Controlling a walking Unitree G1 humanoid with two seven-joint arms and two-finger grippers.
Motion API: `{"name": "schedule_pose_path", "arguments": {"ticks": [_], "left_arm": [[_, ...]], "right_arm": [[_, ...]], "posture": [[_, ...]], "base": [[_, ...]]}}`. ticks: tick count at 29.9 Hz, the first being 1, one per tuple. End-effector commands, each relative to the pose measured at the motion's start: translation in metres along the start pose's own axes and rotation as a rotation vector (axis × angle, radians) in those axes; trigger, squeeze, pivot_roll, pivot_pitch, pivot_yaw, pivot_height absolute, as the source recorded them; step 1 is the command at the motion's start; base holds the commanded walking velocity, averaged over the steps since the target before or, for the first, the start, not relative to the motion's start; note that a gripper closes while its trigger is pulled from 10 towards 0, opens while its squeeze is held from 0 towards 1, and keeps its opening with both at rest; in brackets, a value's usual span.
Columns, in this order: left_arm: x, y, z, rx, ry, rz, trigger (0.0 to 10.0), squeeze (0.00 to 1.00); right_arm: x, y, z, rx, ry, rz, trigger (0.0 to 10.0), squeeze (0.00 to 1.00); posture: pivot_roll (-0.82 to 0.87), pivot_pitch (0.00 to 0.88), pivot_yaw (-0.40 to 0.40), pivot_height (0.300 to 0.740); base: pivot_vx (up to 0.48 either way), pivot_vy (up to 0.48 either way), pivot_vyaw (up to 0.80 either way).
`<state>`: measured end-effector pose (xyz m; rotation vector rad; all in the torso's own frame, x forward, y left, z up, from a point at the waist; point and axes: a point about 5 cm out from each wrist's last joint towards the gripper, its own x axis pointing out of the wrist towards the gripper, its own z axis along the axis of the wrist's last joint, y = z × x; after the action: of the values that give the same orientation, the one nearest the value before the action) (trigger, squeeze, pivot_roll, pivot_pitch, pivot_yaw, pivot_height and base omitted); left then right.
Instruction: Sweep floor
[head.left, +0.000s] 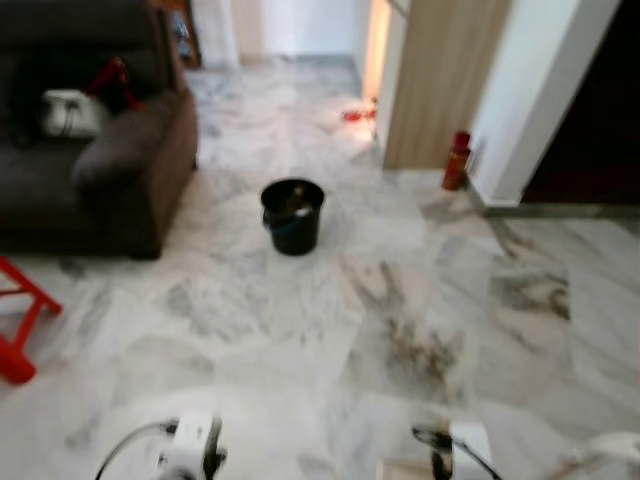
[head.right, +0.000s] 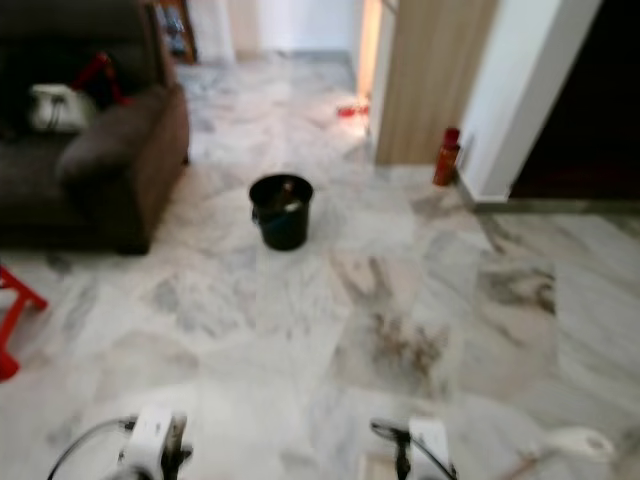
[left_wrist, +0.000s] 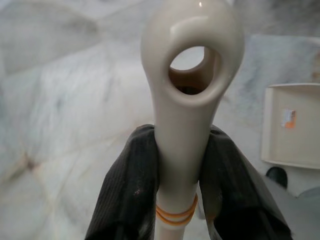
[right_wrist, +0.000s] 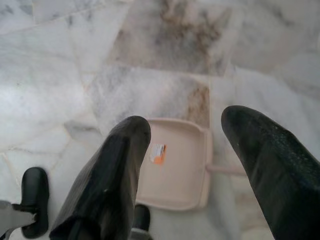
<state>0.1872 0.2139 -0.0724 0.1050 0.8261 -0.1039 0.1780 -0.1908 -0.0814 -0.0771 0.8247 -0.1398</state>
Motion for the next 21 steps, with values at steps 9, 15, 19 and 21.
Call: {"name": "schedule_pose_path", "arguments": {"ticks": [9, 15, 19, 21], "left_arm": [[-0.013, 0.007, -0.037, -0.038, 0.148, 0.034, 10.0, 0.0], [-0.003, -0.005, -0.015, -0.027, 0.059, -0.004, 10.0, 0.0], [-0.003, -0.005, -0.017, -0.033, 0.067, -0.001, 10.0, 0.0], [-0.004, -0.005, -0.018, -0.034, 0.074, -0.001, 10.0, 0.0]], "right_arm": [[0.0, 0.001, 0.0, 0.026, -0.006, 0.001, 10.0, 0.0], [0.0, -0.001, 0.0, 0.026, -0.006, -0.004, 10.0, 0.0], [0.0, -0.001, 0.0, 0.027, -0.005, -0.005, 10.0, 0.0], [0.0, -0.001, 0.001, 0.028, -0.005, -0.005, 10.0, 0.0]], "posture": [[0.0, 0.0, -0.042, 0.74], [0.0, 0.0, -0.043, 0.74], [0.0, 0.0, -0.043, 0.74], [0.0, 0.0, -0.044, 0.74]], "base": [[0.0, 0.0, 0.0], [0.0, 0.0, 0.0], [0.0, 0.0, 0.0], [0.0, 0.0, 0.0]]}}
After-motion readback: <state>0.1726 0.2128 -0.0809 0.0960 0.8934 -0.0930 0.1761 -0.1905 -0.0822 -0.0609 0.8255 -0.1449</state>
